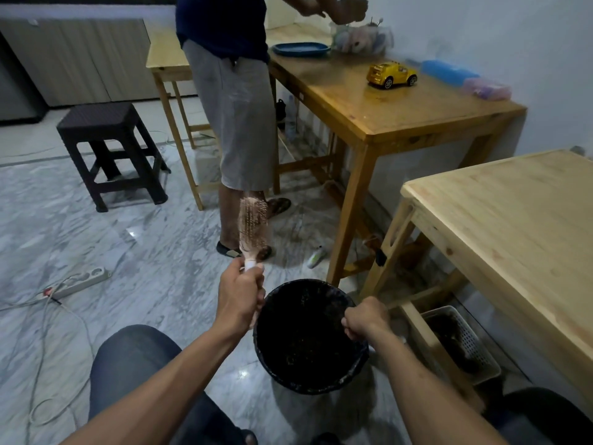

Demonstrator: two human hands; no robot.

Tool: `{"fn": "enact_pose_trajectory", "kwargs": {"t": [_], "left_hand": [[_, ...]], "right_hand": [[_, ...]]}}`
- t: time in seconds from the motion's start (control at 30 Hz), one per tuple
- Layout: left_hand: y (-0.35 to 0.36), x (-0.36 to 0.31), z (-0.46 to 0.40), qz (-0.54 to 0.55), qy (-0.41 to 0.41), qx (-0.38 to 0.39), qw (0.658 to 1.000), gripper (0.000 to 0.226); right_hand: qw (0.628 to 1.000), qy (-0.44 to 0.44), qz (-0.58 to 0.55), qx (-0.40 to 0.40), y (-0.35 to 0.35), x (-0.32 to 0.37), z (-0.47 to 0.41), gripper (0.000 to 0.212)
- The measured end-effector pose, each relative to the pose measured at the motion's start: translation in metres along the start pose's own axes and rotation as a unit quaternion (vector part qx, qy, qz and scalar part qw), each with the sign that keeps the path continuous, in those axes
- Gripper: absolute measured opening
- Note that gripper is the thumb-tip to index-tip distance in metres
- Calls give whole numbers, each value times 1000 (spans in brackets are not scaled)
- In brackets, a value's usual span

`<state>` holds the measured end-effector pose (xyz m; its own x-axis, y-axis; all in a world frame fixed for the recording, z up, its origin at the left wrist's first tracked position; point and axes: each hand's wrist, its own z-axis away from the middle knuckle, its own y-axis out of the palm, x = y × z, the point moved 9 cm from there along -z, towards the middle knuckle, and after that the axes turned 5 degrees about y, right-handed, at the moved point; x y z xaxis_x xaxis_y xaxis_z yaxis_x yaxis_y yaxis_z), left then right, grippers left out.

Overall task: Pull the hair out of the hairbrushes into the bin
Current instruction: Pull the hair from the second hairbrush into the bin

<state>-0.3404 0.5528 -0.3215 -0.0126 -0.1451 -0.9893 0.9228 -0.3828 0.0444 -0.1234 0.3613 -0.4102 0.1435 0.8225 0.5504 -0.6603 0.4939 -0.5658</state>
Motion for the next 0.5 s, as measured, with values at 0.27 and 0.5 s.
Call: {"fn": "enact_pose_trajectory", "kwargs": {"t": [0.27, 0.5], "left_hand": [[15, -1, -4, -55, 27, 90, 994, 6], [26, 30, 16, -127, -18, 133, 983, 18]], "right_hand": [[984, -28, -2, 178, 41, 20, 16, 26], [938, -186, 275, 100, 14, 72, 34, 33]]}}
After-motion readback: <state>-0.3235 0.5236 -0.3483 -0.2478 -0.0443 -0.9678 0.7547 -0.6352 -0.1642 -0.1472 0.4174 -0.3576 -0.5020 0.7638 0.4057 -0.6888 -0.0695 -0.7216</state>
